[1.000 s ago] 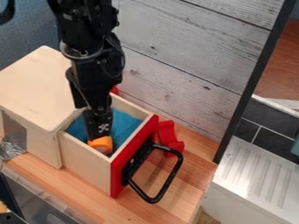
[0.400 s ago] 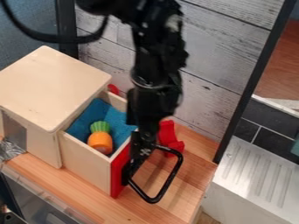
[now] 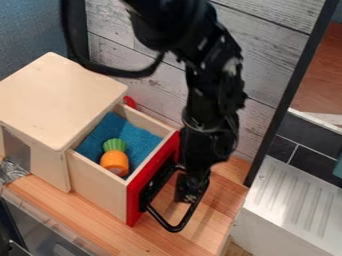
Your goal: Close the drawer
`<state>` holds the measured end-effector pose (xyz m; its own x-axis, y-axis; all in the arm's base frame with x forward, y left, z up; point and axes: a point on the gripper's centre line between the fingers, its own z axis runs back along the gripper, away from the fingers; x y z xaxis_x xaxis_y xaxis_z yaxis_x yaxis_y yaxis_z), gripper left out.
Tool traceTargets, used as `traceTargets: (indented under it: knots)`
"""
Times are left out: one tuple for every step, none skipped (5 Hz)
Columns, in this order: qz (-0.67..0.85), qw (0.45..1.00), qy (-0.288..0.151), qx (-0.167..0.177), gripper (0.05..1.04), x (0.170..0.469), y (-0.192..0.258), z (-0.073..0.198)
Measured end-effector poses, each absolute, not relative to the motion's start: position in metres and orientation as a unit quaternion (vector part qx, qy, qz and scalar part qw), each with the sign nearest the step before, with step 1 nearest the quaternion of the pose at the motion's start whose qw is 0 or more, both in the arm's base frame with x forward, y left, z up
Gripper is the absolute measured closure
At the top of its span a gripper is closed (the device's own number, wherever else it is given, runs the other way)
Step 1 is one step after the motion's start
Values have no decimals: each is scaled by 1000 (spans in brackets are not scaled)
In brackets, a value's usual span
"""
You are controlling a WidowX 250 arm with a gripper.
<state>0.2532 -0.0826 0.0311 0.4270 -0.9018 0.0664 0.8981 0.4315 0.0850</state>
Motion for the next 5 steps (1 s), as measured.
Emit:
traceTargets:
  knots:
    - [-557,828,-55,9,84,259,-104,24]
    - [-571,818,-63,10,84,264,-122,19]
    - [-575,815,-67,11,84,266,-131,14]
    - [-586,808,-62,15,84,265,-139,5]
    - [-594,802,-53,26,84,265,-137,-6]
